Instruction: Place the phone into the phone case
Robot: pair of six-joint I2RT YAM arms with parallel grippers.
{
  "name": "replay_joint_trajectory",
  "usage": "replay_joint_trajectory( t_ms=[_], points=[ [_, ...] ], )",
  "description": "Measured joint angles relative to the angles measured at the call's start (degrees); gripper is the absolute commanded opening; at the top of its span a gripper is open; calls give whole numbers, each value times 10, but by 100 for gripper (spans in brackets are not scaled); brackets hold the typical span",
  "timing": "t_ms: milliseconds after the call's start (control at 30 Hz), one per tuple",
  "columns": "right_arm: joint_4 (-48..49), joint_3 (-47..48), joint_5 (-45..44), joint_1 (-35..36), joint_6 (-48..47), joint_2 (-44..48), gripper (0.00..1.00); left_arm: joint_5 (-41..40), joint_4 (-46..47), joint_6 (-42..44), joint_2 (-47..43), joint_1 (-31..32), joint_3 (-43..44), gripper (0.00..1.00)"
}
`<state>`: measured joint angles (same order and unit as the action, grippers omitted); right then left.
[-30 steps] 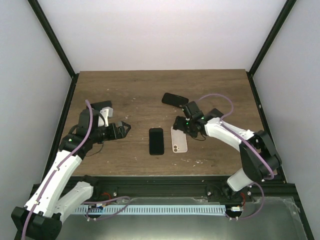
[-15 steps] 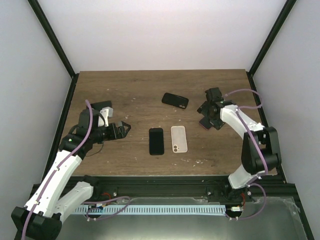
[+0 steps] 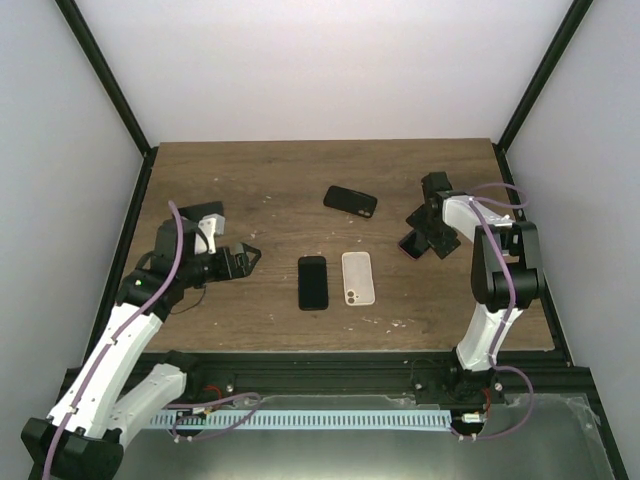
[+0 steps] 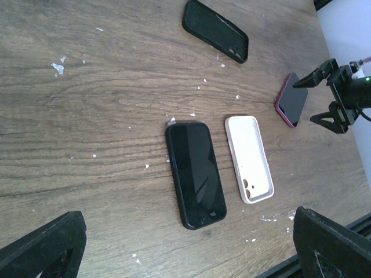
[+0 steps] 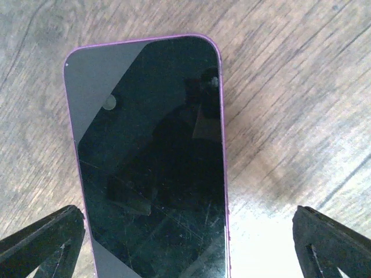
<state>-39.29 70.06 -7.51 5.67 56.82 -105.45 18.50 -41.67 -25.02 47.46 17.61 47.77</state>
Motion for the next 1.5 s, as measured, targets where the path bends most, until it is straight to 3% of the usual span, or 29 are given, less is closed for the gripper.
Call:
replay_joint_trajectory(
  t_ms=[667, 1167, 1500],
  points=[
    [2, 66, 30, -18, -36, -65, 94, 2, 0, 0, 3, -5, 0, 99],
    [-61, 127, 0, -1, -54, -112, 92, 4, 0, 2, 3, -8, 0, 99],
    [-75, 137, -17, 14, -76, -122, 80, 4, 0, 2, -1, -8, 0, 99]
  ],
)
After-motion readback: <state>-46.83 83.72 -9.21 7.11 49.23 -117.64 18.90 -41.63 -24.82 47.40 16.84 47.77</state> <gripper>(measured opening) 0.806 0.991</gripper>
